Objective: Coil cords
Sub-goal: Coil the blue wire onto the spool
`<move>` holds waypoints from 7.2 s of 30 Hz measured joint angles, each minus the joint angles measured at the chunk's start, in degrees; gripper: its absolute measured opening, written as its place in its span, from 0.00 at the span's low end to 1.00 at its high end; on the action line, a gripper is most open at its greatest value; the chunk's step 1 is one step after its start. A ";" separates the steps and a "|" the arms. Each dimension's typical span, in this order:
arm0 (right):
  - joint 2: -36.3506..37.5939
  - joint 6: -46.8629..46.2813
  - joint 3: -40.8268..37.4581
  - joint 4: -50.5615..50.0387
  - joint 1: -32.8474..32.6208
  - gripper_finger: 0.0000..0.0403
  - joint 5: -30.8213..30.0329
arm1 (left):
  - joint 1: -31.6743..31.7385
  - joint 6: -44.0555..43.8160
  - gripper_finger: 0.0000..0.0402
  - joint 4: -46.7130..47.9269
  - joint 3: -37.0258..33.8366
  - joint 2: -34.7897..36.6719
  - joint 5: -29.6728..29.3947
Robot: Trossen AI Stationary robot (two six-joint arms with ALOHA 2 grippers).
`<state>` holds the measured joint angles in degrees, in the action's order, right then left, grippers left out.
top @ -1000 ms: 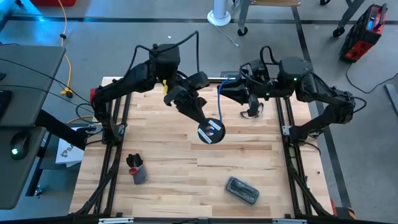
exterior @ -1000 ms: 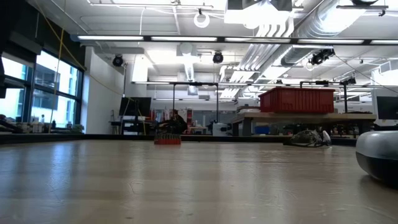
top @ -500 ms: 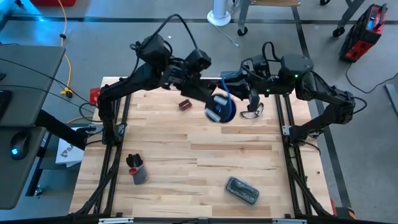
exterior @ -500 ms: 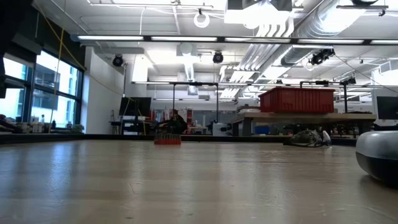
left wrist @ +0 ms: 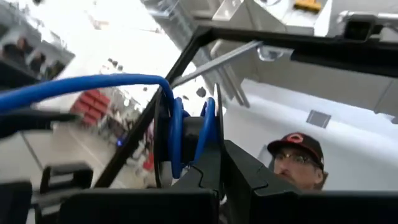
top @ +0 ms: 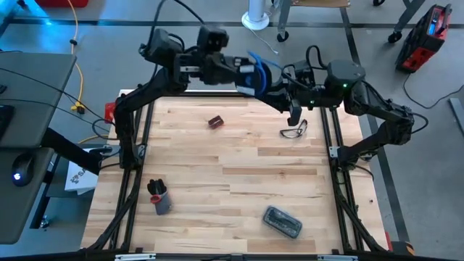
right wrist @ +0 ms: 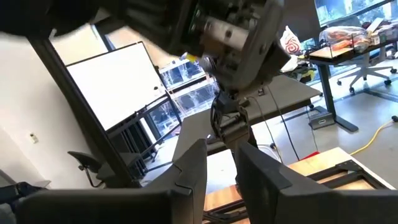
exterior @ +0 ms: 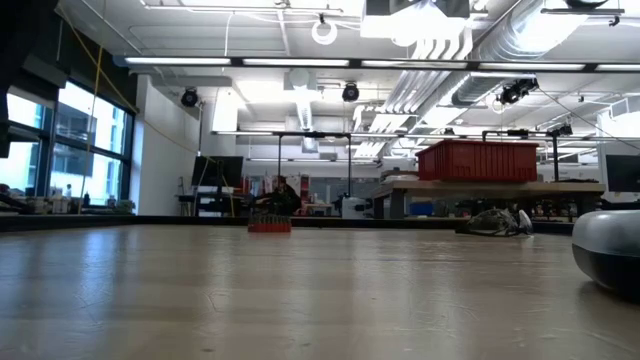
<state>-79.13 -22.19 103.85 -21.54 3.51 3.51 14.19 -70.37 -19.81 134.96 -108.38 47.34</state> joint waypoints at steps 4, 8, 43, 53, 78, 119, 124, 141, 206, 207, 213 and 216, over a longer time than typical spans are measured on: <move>0.00 0.11 0.00 0.01 0.00 0.19 0.00 | 1.04 0.13 0.00 -1.87 0.04 0.07 -1.97; 0.00 1.41 0.00 1.29 0.00 0.19 0.00 | 1.75 0.47 0.00 -5.18 0.04 0.02 -3.32; -6.34 73.53 11.76 6.20 -4.68 0.45 -43.98 | 0.77 1.63 0.00 -11.51 0.04 0.04 -5.42; -6.43 71.64 11.72 1.03 -3.64 0.45 -45.95 | 0.77 2.08 0.00 -10.87 0.04 0.07 -5.45; -8.13 73.71 11.69 1.20 -2.54 0.32 -48.87 | 0.22 3.33 0.00 -8.29 0.04 0.11 -5.54; -8.13 77.61 11.69 2.60 -2.80 0.19 -51.21 | 0.42 4.22 0.00 -8.25 0.04 0.11 -5.59; -8.13 77.56 11.69 2.62 -2.80 0.19 -51.19 | 0.42 4.49 0.00 -8.23 0.04 0.11 -5.59; -8.13 76.25 11.69 2.59 -2.80 0.10 -50.99 | 0.42 6.10 0.00 -6.34 0.04 0.04 -5.85; -8.22 70.56 11.69 0.32 -8.83 0.00 -56.74 | 3.30 7.50 0.01 -6.45 0.04 0.04 -9.61; -8.22 69.78 11.69 -0.01 -9.69 0.00 -57.30 | 3.80 7.50 0.01 -6.41 0.04 0.04 -9.54; -8.20 66.57 11.69 -0.11 -14.02 0.00 -58.17 | 6.22 7.63 0.01 -6.39 0.04 0.07 -11.08; -8.19 64.10 11.69 -0.12 -15.58 0.00 -58.62 | 7.08 8.00 0.01 -6.39 0.04 0.07 -11.62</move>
<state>-87.33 41.92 115.55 -21.66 -12.08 -55.11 21.28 -62.37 -26.20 135.00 -108.31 35.73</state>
